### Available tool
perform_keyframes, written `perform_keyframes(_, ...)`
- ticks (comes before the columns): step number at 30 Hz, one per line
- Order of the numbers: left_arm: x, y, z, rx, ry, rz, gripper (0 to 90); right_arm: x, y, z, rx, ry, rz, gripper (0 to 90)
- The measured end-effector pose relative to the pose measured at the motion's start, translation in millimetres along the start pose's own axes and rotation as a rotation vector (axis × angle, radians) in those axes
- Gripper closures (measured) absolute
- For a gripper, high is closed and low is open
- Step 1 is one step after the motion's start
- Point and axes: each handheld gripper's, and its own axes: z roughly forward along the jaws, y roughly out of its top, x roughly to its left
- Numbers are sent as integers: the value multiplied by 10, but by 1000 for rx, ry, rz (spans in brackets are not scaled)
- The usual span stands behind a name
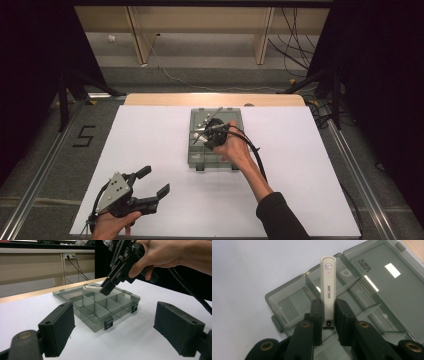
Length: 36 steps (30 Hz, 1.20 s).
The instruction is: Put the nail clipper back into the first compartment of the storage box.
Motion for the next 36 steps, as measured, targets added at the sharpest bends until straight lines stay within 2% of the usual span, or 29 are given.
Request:
perform_keyframes(14, -1, 7, -9, -5, -3, -2, 161, -24, 227, 159, 57, -8, 83, 775)
perform_keyframes(26, -3, 7, -7, -4, -3, 1, 161, -67, 252, 258, 75, -10, 141, 775)
perform_keyframes(36, -7, 9, -8, -6, -5, 3, 161, -60, 273, 312, 72, -11, 166, 774)
